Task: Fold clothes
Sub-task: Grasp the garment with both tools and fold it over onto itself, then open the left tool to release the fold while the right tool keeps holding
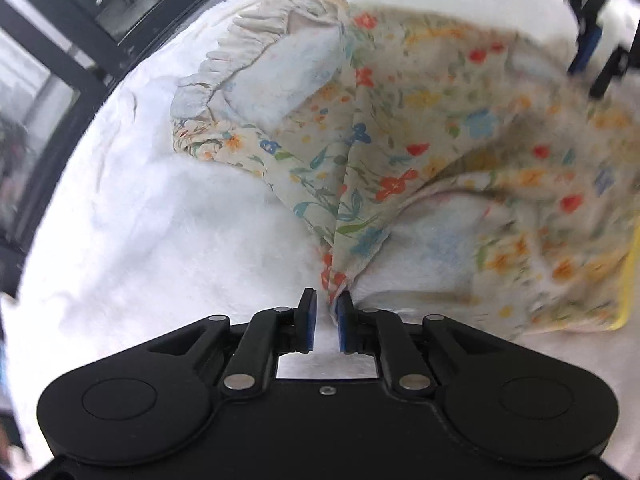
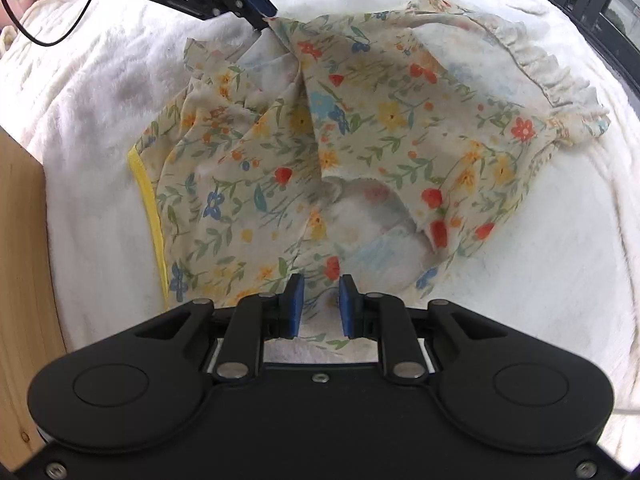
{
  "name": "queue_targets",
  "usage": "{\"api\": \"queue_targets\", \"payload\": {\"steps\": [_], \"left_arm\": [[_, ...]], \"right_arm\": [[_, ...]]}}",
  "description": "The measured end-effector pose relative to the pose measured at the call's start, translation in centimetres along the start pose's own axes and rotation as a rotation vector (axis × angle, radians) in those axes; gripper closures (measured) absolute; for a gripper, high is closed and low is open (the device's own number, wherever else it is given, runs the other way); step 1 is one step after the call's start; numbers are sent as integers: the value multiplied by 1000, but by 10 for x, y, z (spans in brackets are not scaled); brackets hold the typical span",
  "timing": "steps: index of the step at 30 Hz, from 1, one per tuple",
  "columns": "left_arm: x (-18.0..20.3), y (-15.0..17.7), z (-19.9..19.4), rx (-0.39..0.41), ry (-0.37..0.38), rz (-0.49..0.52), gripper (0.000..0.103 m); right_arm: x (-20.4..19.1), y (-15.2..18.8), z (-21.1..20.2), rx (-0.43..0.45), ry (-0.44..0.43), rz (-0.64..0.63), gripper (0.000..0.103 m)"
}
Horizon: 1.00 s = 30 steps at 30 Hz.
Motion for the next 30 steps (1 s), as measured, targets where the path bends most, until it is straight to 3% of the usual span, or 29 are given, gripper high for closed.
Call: {"api": "queue_targets", "payload": {"steps": [2, 3, 6, 9, 11, 12, 14, 15, 16, 17, 19, 20, 21, 30], "left_arm": [[2, 4, -8, 17, 77, 13, 56], [5, 6, -8, 5, 99, 28, 53], [5, 10, -15, 18, 143, 15, 51], [6, -6, -23, 138, 307, -169, 50], [15, -14, -20, 161, 334, -175, 48], [22, -19, -15, 163, 340, -169, 48], [43, -19, 8, 83, 320, -112, 48], [52, -17, 19, 48, 317, -91, 50], [56, -16, 23, 42, 332, -92, 61], [63, -12, 27, 35, 363, -104, 81], [65, -6, 27, 41, 386, -144, 90], [64, -2, 24, 50, 393, -169, 93], [64, 2, 22, 56, 399, -190, 94], [65, 22, 13, 16, 414, -264, 96]], "right_arm": [[3, 0, -3, 9, -15, 30, 99], [5, 0, -5, 14, -17, 47, 99], [11, 1, -13, 23, -26, 90, 99], [15, 1, -16, 28, -30, 121, 97], [17, -1, -18, 35, -27, 133, 88], [16, -2, -19, 32, -36, 132, 81], [14, -6, -20, 45, -39, 114, 79], [12, -8, -19, 50, -42, 106, 79], [10, -9, -17, 47, -45, 102, 79], [8, -9, -15, 43, -46, 97, 79], [6, -7, -8, 27, -31, 86, 83], [6, -6, -7, 26, -23, 85, 94], [5, -5, -5, 25, -17, 85, 102], [15, 17, -5, -14, 10, 137, 102]]}}
Point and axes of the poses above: each gripper's, at about its wrist camera, not at the fingertips, and z roughly the way its jaws point, x to its right, y to its underside, the point moved 8 cm from there along z, roughly the way its jaws point, and after that the axes turned 13 degrees about z, right-handed, at the moved point
